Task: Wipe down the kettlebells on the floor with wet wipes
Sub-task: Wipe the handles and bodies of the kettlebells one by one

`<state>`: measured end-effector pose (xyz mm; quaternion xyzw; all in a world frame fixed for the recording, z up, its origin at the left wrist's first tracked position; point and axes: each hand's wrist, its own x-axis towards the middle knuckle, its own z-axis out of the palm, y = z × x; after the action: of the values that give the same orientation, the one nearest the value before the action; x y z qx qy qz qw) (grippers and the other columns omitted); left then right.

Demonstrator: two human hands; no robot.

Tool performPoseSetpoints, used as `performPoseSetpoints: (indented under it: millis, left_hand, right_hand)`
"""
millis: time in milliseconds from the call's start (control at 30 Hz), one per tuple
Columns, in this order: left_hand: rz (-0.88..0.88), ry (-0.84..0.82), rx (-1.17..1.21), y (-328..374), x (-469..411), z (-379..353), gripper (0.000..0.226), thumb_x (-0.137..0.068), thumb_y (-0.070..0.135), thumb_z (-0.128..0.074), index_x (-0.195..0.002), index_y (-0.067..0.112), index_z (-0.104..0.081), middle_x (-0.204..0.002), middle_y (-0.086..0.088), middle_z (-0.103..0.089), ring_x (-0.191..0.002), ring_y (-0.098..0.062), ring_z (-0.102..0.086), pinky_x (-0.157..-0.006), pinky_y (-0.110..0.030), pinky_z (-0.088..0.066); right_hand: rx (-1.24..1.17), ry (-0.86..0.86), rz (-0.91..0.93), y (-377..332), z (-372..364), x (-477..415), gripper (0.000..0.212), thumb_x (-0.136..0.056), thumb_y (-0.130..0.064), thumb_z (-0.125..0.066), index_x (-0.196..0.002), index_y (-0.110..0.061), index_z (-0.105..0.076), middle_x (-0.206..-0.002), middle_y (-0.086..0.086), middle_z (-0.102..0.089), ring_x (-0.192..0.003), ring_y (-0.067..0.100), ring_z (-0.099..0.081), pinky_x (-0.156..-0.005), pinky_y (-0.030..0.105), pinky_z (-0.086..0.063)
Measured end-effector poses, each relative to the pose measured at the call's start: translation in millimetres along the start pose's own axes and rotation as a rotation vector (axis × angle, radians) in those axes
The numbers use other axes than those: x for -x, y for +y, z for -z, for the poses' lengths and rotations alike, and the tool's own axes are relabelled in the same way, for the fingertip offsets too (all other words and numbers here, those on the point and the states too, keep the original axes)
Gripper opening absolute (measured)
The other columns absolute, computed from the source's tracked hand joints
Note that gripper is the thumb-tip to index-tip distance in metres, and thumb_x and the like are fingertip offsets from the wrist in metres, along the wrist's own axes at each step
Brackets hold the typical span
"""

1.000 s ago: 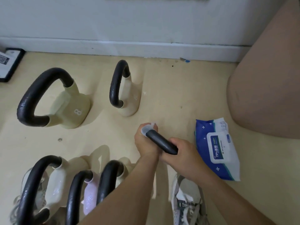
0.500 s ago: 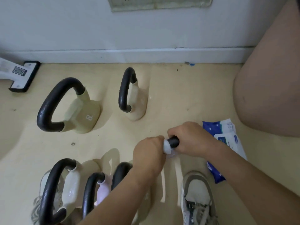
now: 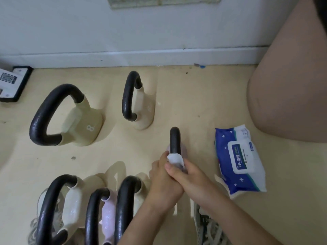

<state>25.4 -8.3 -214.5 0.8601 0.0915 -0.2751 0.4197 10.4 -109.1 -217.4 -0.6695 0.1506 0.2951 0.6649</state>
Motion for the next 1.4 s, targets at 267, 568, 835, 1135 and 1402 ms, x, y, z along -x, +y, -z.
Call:
performPoseSetpoints:
  millis: [267, 568, 835, 1135, 1402]
  left_hand:
    - [-0.076, 0.304, 0.222, -1.9, 48.1, 7.3, 0.073, -0.083, -0.011, -0.053, -0.123, 0.049, -0.046, -0.115, 0.021, -0.062, -0.102, 0.002, -0.06, -0.09, -0.021, -0.05]
    - [-0.05, 0.104, 0.39, 45.6, -22.0, 26.6, 0.055, -0.075, -0.002, -0.041, -0.117, 0.026, -0.065, -0.097, 0.004, -0.074, -0.095, -0.012, -0.068, -0.089, -0.041, -0.055]
    - [-0.088, 0.145, 0.333, -22.9, 61.0, -11.7, 0.076, -0.07, -0.002, -0.048, -0.135, 0.037, -0.052, -0.121, 0.022, -0.064, -0.119, 0.002, -0.056, -0.097, -0.026, -0.049]
    - [-0.009, 0.122, 0.517, 8.7, 12.5, 0.3, 0.034, -0.086, 0.004, -0.045, -0.105, 0.027, -0.062, -0.081, 0.006, -0.068, -0.072, -0.007, -0.06, -0.066, -0.03, -0.051]
    - [-0.054, 0.065, 0.223, 39.3, -42.7, 1.7, 0.053, -0.086, 0.008, -0.055, -0.134, 0.018, -0.034, -0.08, 0.005, -0.057, -0.069, -0.006, -0.058, -0.061, -0.022, -0.048]
  right_hand:
    - [0.082, 0.391, 0.152, -7.3, -29.0, -34.9, 0.052, -0.099, -0.042, -0.038, -0.145, -0.04, -0.015, -0.131, -0.003, -0.047, -0.108, 0.014, -0.056, -0.085, 0.031, -0.054]
    - [0.374, 0.408, -0.078, -58.0, 8.6, -117.8, 0.047, -0.086, -0.019, -0.035, -0.124, -0.019, -0.063, -0.135, 0.014, -0.05, -0.125, 0.034, -0.046, -0.106, 0.038, -0.04]
    - [0.784, 0.294, 0.578, 18.7, -22.6, -18.7, 0.044, -0.098, -0.025, -0.029, -0.131, -0.011, -0.055, -0.156, -0.004, -0.023, -0.148, 0.026, -0.013, -0.116, 0.039, -0.028]
    - [0.869, 0.289, 0.375, -38.2, 0.7, -73.6, 0.038, -0.085, -0.022, -0.04, -0.101, -0.015, -0.075, -0.118, 0.002, -0.058, -0.118, 0.02, -0.051, -0.101, 0.039, -0.043]
    - [-0.143, 0.052, -0.168, -58.8, 24.4, -107.7, 0.031, -0.088, -0.016, -0.044, -0.072, -0.004, -0.069, -0.073, 0.005, -0.068, -0.054, 0.011, -0.059, -0.047, 0.013, -0.045]
